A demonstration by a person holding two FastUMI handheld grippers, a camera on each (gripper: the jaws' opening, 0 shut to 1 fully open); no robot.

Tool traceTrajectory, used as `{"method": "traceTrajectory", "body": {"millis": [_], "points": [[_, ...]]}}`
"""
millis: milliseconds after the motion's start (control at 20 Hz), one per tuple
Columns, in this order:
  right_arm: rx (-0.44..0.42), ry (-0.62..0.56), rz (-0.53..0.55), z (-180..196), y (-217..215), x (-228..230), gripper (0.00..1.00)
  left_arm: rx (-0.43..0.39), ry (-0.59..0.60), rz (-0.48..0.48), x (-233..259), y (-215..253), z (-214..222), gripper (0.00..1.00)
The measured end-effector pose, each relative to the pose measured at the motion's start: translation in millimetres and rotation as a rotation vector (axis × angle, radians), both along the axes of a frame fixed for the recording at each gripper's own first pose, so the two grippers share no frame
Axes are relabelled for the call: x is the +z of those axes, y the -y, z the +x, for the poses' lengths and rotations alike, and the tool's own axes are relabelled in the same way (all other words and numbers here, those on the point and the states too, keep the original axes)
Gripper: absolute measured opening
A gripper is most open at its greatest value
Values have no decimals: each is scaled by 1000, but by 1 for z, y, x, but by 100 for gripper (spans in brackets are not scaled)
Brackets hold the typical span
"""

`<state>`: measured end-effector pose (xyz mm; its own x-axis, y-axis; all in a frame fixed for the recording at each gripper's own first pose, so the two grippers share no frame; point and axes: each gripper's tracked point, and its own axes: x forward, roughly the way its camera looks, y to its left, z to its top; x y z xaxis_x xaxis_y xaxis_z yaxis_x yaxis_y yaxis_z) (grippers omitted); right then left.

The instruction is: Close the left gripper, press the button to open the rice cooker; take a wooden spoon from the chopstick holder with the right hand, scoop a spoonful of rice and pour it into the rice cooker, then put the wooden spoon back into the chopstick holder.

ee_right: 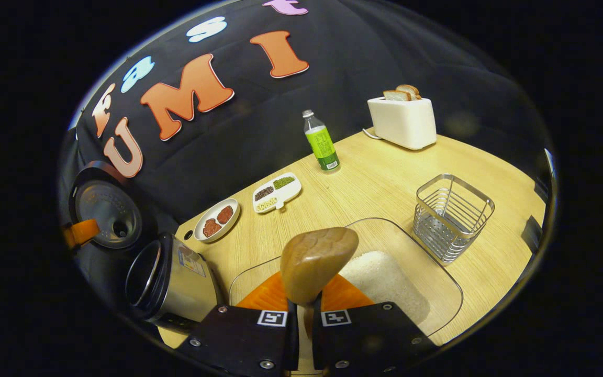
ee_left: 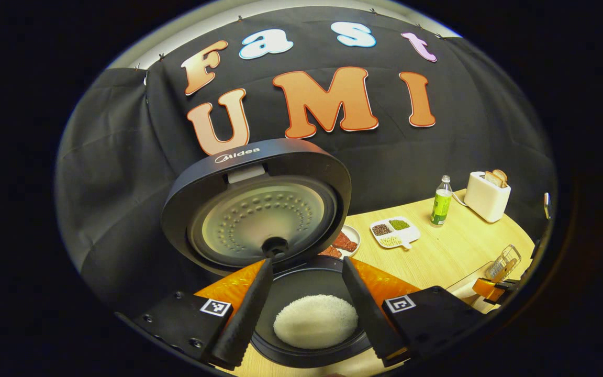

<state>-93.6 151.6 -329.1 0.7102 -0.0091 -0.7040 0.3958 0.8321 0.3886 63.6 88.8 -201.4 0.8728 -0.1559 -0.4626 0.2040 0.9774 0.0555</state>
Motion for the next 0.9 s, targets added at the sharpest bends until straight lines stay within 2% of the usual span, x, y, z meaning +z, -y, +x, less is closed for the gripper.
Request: {"method": "traceTrajectory", "body": {"millis": [150, 400, 700, 900], "points": [[-4, -15, 55, 1, -2, -1, 10, 0, -2, -1, 0, 0, -1, 91], [19, -12, 87, 5, -14, 2, 10, 4, -1, -6, 0, -1, 0, 91], [-44, -26, 214, 10, -11, -5, 10, 19, -2, -5, 0, -8, 0, 91], [-51, -30, 273, 11, -13, -6, 10, 16, -7, -6, -1, -6, 1, 91]]}}
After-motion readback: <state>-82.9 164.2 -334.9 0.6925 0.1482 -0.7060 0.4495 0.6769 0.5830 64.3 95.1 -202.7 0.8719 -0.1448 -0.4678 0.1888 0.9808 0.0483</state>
